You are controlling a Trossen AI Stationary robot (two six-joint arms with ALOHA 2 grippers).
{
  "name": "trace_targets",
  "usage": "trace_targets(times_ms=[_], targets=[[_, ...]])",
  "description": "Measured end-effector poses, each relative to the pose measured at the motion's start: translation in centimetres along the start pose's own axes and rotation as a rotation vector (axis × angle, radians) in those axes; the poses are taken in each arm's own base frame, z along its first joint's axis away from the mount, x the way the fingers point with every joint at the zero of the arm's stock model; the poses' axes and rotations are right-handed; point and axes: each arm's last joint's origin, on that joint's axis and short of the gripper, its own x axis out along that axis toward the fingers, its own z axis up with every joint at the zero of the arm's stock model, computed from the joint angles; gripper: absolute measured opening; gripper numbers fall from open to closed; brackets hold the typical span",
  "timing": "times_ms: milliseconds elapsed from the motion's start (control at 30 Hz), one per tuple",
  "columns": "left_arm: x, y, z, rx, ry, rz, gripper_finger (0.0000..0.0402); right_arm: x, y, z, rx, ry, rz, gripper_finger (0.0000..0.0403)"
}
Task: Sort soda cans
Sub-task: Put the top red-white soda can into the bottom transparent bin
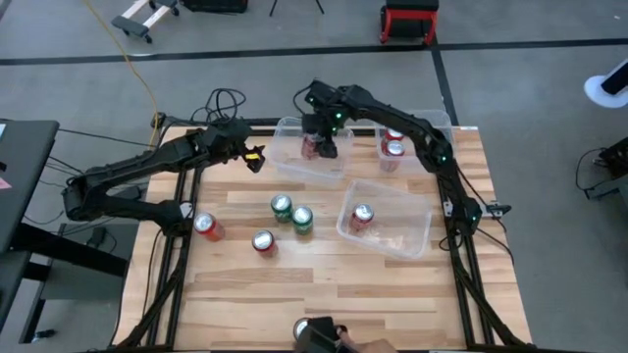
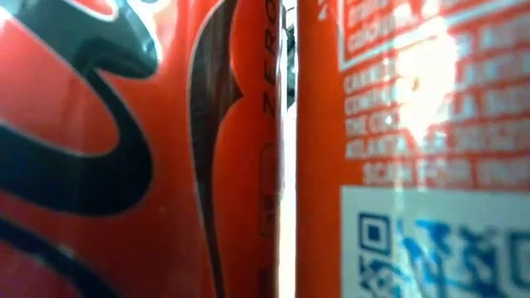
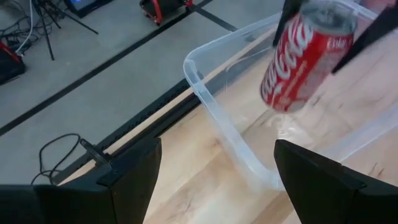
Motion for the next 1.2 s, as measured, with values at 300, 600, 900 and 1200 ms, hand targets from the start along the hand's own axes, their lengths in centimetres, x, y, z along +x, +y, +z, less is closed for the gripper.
trace_targets(times_ms=[300, 600, 900, 1200], targets=[[0.0, 0.0, 0.0, -0.011, -0.005, 0.000, 0.0306, 2.9, 0.4, -0.9, -0.055, 0.094, 0.087, 0.0293], [0.0, 0.0, 0.2, -0.014, -0.017, -0.002, 0.0306, 3.3, 0.2, -1.2, -0.096, 0.102, 0.116, 0.0317], [0.0, 0.0, 0.1, -0.012, -0.014, -0.001, 0.0306, 3.3, 0.2, -1.1, -0.101, 0.087, 0.113, 0.0353], [0.0, 0.0, 0.1, -0.004, -0.013, -0.001, 0.0306, 3.1, 0.0, -1.2, -0.094, 0.087, 0.109, 0.0350]])
